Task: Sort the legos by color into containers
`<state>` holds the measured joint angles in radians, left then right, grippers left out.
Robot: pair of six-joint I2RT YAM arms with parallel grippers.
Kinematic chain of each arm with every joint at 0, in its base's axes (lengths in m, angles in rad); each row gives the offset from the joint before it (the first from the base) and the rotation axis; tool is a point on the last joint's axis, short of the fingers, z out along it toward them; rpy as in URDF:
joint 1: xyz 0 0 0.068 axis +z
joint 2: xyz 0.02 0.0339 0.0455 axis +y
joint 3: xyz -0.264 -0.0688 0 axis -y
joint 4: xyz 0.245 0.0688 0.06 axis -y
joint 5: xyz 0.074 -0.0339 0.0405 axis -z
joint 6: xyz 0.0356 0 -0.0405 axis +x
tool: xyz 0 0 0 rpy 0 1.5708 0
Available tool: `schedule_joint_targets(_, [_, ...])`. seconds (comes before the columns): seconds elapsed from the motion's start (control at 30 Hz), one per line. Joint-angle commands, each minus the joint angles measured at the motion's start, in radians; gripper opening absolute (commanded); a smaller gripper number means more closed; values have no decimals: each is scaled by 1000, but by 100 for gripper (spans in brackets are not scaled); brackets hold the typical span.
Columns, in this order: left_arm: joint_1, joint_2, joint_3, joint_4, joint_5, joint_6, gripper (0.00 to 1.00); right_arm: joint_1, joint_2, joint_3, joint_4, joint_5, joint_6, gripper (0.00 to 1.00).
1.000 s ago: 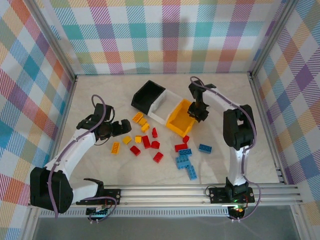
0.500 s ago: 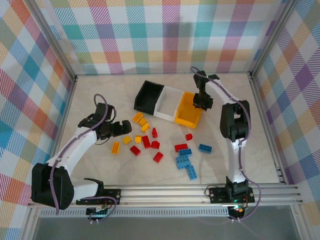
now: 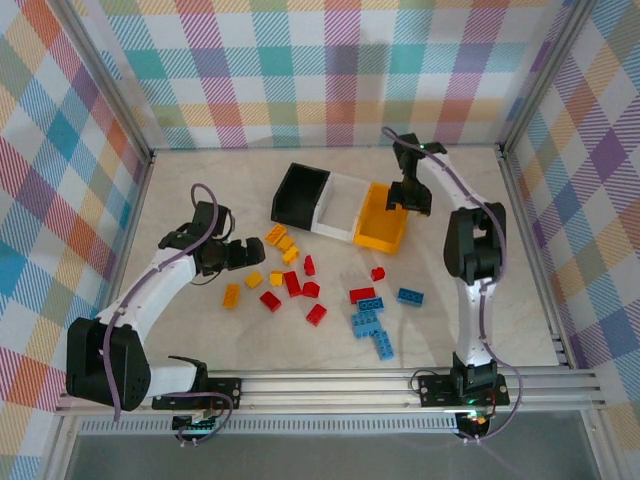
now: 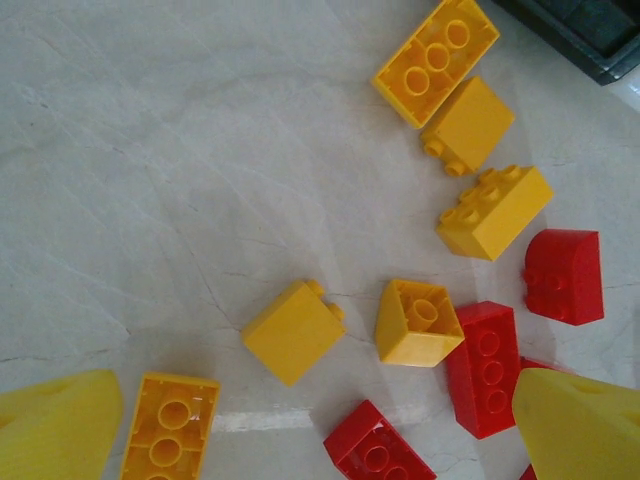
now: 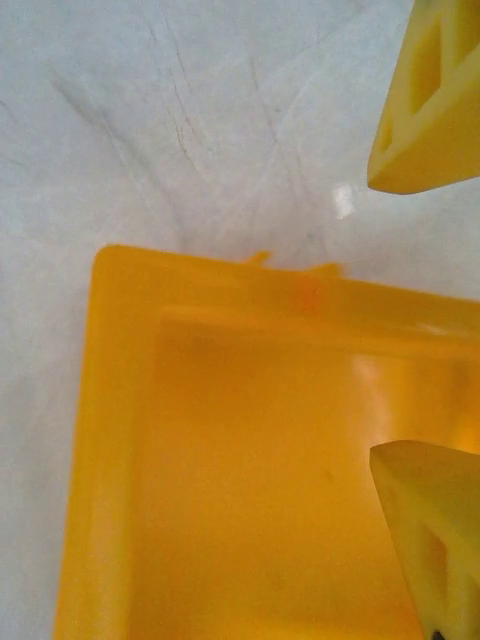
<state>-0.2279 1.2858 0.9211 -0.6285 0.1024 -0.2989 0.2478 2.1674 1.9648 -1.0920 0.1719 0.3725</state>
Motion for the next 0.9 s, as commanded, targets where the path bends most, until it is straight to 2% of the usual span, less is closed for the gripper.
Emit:
schedule_joint_targets(0.0, [-8, -20, 29, -6, 31, 4, 100, -2, -176, -37, 56, -121, -53, 69])
schedule_joint_targets(0.1, [-8, -33, 29, -1, 56, 3, 100, 19, -266, -131, 19, -196, -57, 69])
schedule_joint_targets(0.33, [-11, -73, 8, -3, 136, 1, 100, 200, -449, -447, -41, -193, -56, 71])
schedule_joint_targets(0.43, [-13, -103, -17, -12, 155, 0, 100, 268, -478, -565, 7, -190, -12, 74])
schedule_joint_targets(0.63, [-14, -174, -72, -41, 160, -18, 100, 299, -412, -639, 94, -141, -8, 75])
schedule_joint_targets(0.87, [-14, -226, -94, -75, 141, -27, 100, 300, -285, -592, 142, -129, -45, 72])
